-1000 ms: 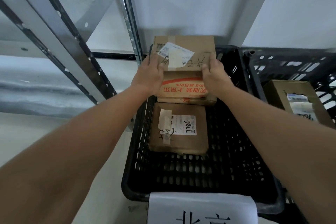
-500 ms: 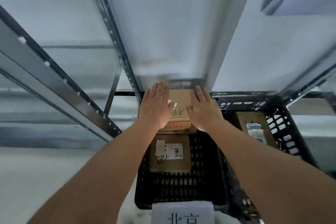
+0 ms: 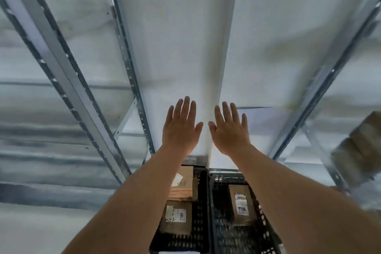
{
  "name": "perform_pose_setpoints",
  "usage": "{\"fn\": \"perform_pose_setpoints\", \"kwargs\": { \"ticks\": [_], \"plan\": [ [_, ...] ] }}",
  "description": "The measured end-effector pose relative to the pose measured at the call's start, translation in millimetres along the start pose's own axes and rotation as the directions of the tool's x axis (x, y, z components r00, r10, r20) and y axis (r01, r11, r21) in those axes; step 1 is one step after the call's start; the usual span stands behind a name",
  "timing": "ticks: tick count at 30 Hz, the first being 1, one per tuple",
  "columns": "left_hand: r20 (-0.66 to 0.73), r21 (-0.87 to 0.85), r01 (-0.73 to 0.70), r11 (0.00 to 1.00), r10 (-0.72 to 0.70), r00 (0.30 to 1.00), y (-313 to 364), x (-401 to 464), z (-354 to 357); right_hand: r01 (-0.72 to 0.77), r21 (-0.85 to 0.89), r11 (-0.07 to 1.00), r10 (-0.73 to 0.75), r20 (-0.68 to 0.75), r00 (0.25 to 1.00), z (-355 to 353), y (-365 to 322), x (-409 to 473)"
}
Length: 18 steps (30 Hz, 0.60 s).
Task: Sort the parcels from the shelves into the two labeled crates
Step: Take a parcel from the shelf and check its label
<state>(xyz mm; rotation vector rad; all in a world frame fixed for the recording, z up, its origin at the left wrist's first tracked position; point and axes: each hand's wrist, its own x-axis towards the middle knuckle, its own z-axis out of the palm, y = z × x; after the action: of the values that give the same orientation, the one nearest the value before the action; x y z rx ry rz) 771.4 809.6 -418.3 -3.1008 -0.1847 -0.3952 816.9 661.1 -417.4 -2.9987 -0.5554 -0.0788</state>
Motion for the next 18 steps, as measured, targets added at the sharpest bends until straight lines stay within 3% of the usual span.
{"fn": "perform_pose_setpoints", "kwargs": {
  "ticks": [4, 9, 18],
  "plan": [
    [-0.171, 0.017, -0.007, 1.0, 0.009, 0.985, 38.7, -32.5, -106.4, -0.02, -0.018, 1.0, 0.017, -0.168, 0.986, -105.5, 18.2, -59.6],
    [-0.259, 0.017, -0.005, 1.0, 0.01, 0.966, 84.5, -86.8, -187.6, -0.059, -0.035, 0.998, 0.045, -0.3, 0.953, -190.4, 40.7, -142.6],
    [-0.319, -0.036, -0.196, 0.98, 0.175, 0.932, 236.8, -155.1, -246.4, -0.182, -0.041, 0.982, 0.152, -0.388, 0.909, -261.5, 168.7, -283.2]
  ]
}}
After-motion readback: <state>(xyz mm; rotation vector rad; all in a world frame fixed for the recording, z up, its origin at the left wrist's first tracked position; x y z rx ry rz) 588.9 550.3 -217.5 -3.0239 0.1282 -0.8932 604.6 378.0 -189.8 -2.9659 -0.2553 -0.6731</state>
